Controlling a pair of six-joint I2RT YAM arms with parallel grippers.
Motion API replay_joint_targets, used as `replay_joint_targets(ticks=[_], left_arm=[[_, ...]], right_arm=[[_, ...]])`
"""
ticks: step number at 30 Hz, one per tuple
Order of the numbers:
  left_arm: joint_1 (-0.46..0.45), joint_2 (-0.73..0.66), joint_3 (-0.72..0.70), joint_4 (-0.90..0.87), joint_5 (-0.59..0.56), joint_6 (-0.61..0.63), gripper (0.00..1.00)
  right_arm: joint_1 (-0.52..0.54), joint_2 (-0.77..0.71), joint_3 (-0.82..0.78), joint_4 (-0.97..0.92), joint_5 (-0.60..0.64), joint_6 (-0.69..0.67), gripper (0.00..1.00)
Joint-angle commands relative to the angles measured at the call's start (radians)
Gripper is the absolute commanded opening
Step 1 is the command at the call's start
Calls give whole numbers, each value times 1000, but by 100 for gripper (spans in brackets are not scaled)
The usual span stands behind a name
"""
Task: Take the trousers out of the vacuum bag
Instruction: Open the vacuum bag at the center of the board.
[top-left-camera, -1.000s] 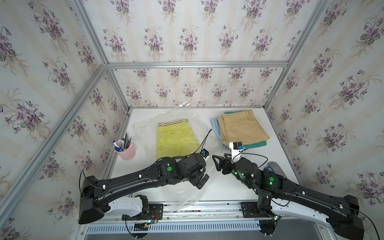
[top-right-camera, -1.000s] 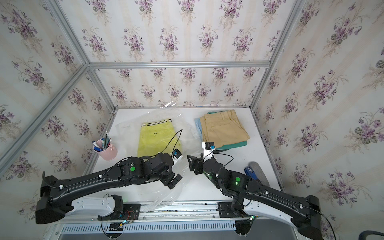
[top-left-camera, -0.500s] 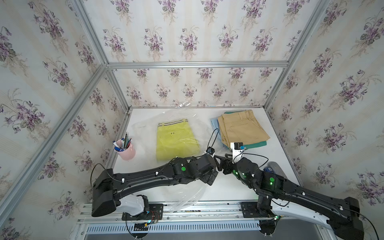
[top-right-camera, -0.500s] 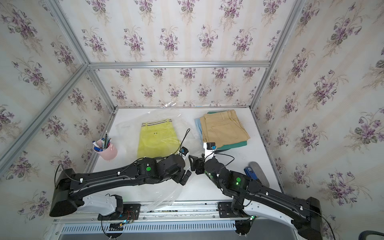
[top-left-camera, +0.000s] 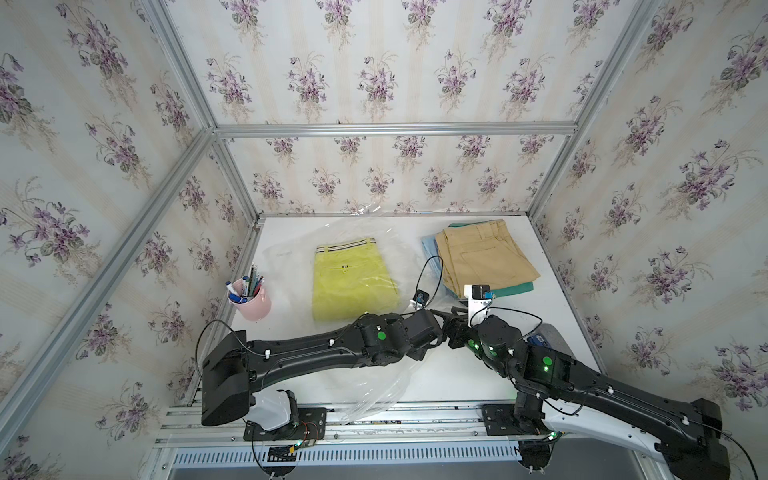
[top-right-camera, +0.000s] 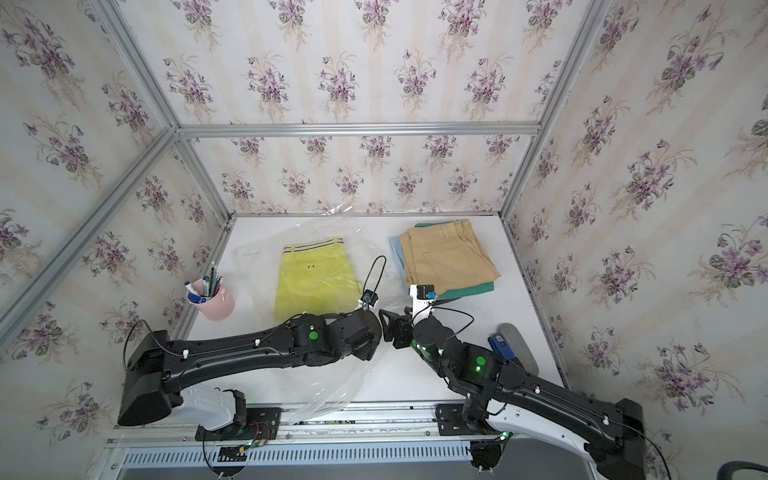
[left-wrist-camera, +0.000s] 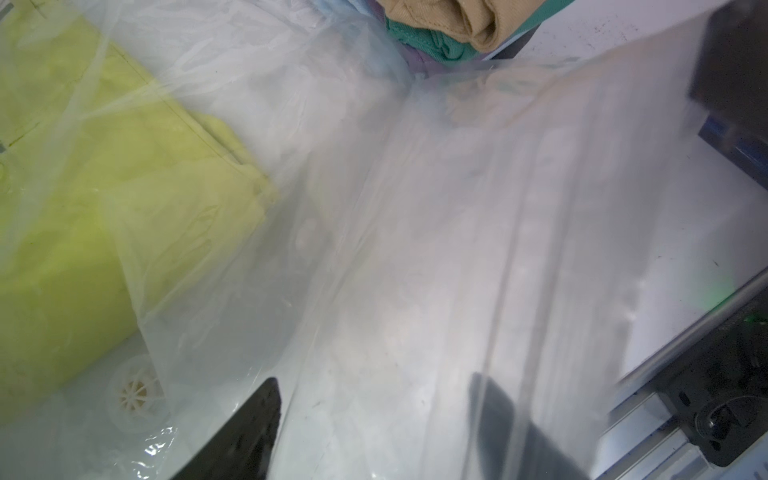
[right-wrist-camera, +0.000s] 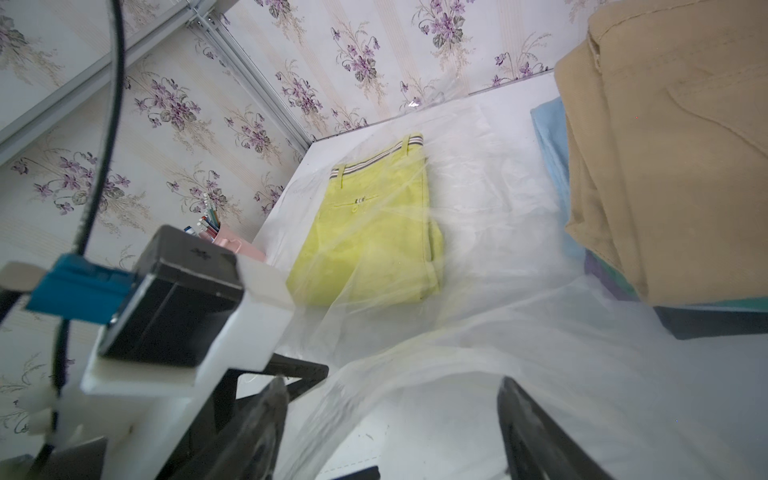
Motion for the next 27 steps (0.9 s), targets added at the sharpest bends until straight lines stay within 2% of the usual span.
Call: replay_joint_targets(ticks=[1,4,11,16,23,27], left_arm=[[1,10,28,1,-28,26,50],[2,-3,16,18,-26,30,32],[5,-25,20,2,-36,48,12],[9,-48,17,3,-17,80,7],[44,-68,19,3,55,142,6],[84,-68,40,-18,94,175,6]], right_arm=[[-1,-4,14,13,-7,-2,79],[-1,0,14,24,-15,-1,78],[-1,-3,0,50,-50,11,78],[-1,-35,-17,38,-49,28,78],[-1,-87,-32,8,-59,49,78],[-1,-127,-48,10,-146,56,72]])
